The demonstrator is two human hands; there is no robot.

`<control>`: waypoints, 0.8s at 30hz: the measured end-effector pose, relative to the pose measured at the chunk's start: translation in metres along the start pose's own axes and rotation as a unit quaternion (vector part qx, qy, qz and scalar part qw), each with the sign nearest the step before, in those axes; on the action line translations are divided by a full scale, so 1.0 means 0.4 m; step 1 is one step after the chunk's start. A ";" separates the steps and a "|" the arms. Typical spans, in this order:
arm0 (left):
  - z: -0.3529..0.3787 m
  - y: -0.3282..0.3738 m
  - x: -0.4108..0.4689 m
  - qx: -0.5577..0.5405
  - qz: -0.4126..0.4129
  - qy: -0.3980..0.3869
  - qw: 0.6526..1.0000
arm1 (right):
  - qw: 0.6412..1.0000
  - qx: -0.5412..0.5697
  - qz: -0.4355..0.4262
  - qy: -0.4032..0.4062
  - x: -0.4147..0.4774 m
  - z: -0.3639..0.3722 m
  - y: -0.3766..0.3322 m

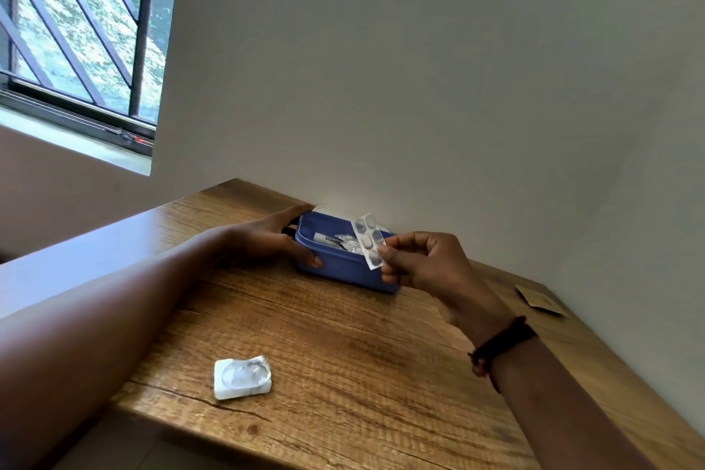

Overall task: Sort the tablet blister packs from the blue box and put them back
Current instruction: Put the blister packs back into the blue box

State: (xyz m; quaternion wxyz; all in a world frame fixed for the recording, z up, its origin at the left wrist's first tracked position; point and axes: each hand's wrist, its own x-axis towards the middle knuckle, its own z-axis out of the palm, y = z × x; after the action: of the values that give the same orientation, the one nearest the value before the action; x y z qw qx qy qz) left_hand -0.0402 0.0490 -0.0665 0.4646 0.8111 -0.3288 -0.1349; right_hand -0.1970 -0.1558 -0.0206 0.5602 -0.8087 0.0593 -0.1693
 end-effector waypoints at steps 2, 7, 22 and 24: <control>0.000 0.000 -0.001 0.005 0.001 0.001 1.000 | 1.000 -0.012 -0.009 0.014 0.037 0.015 -0.004; 0.001 0.004 -0.003 0.006 0.001 -0.001 1.000 | 0.988 -0.127 -0.040 0.082 0.079 0.037 0.012; -0.005 -0.034 0.019 0.004 0.031 0.020 0.999 | 0.856 -0.277 -0.137 -0.415 -0.092 0.153 -0.029; -0.004 -0.040 0.023 0.003 0.033 0.019 0.999 | 0.854 -0.280 -0.150 -0.411 -0.092 0.150 -0.029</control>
State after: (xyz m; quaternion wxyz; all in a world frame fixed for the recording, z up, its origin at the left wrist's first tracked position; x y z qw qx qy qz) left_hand -0.0260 0.0497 -0.0782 0.4723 0.8037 -0.3468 -0.1036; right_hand -0.2122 -0.0877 -0.0366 0.2511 -0.9264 -0.2534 0.1204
